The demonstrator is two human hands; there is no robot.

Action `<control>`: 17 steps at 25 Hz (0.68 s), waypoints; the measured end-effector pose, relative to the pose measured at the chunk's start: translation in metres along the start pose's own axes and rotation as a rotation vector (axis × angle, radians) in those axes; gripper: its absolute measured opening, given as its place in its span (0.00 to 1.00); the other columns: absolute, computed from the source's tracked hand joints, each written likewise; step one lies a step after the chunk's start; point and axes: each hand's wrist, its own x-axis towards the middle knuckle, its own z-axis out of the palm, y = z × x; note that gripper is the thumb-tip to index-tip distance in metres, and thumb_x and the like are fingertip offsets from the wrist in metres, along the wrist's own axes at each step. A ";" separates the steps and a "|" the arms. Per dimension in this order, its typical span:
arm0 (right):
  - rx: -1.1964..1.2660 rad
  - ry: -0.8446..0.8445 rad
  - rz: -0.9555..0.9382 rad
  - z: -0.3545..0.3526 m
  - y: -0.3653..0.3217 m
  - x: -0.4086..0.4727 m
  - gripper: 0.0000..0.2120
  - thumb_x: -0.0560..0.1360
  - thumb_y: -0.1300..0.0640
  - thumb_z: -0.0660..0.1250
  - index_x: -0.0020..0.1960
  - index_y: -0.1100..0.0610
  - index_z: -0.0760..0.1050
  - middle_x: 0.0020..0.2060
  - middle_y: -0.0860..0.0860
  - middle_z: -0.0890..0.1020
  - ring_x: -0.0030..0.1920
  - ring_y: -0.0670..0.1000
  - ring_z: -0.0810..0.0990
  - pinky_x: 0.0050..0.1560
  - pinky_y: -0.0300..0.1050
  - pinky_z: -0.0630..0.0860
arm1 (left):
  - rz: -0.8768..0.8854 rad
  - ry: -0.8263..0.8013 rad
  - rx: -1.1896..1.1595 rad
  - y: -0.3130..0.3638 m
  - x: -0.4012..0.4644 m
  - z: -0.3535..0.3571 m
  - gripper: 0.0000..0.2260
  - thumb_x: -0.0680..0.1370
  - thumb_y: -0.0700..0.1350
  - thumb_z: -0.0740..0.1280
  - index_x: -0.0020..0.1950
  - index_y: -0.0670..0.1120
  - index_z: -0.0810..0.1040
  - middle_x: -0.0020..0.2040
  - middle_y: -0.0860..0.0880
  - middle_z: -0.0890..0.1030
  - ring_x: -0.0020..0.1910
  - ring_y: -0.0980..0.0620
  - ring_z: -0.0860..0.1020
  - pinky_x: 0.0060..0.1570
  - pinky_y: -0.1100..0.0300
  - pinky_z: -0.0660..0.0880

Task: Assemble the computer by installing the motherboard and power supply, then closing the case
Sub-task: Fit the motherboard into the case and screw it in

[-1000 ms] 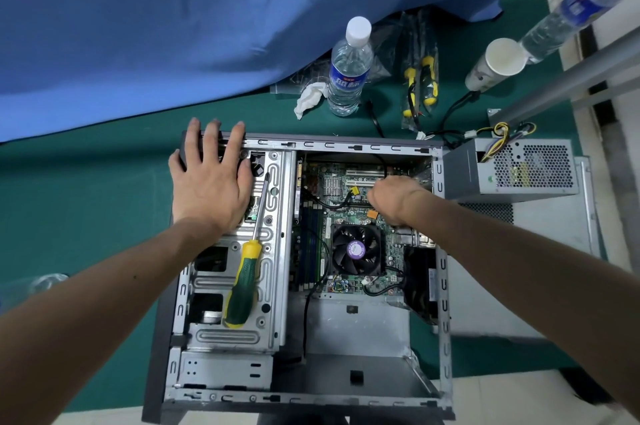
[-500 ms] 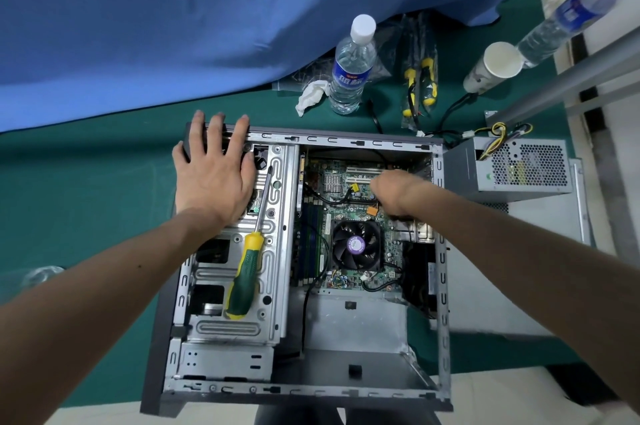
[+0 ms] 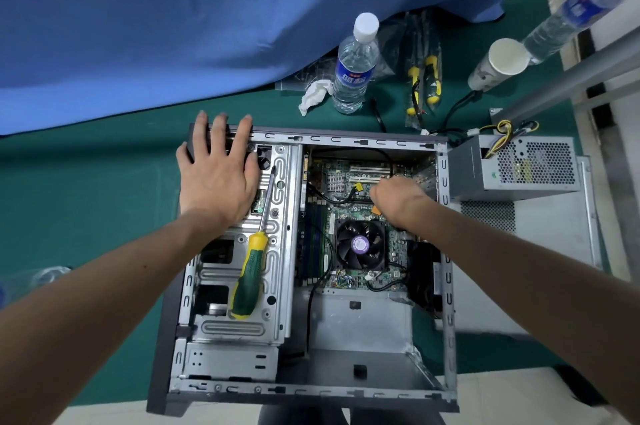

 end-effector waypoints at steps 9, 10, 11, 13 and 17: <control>0.047 0.001 -0.078 0.002 0.005 0.000 0.15 0.73 0.74 0.57 0.38 0.56 0.65 0.35 0.50 0.70 0.34 0.46 0.67 0.44 0.39 0.72 | -0.007 0.009 0.006 -0.001 0.001 0.002 0.25 0.81 0.55 0.48 0.78 0.51 0.58 0.74 0.41 0.63 0.77 0.38 0.55 0.63 0.34 0.64; 0.058 -0.005 -0.068 0.002 0.004 0.000 0.15 0.73 0.74 0.57 0.37 0.56 0.65 0.35 0.50 0.70 0.33 0.46 0.66 0.43 0.39 0.71 | -0.007 0.009 0.004 -0.001 0.001 0.002 0.25 0.81 0.55 0.48 0.78 0.51 0.58 0.74 0.41 0.63 0.77 0.38 0.55 0.64 0.34 0.64; 0.066 -0.011 -0.062 0.002 0.005 0.000 0.15 0.74 0.74 0.56 0.37 0.56 0.65 0.34 0.50 0.69 0.33 0.46 0.66 0.42 0.38 0.70 | -0.008 0.010 0.004 -0.001 0.001 0.003 0.24 0.82 0.55 0.48 0.78 0.51 0.58 0.74 0.41 0.63 0.77 0.38 0.55 0.64 0.34 0.64; 0.066 -0.027 -0.062 0.003 0.004 0.000 0.15 0.75 0.73 0.57 0.38 0.56 0.65 0.35 0.50 0.69 0.35 0.47 0.68 0.41 0.39 0.71 | -0.008 0.010 0.005 0.000 0.000 0.003 0.24 0.82 0.55 0.48 0.78 0.51 0.58 0.74 0.41 0.63 0.77 0.38 0.55 0.64 0.34 0.65; 0.060 -0.035 -0.065 0.002 0.004 -0.003 0.13 0.75 0.73 0.58 0.40 0.56 0.67 0.37 0.51 0.71 0.37 0.48 0.70 0.43 0.39 0.73 | -0.007 0.014 -0.003 0.000 0.001 0.002 0.25 0.81 0.55 0.49 0.78 0.50 0.58 0.74 0.41 0.63 0.77 0.38 0.55 0.64 0.35 0.64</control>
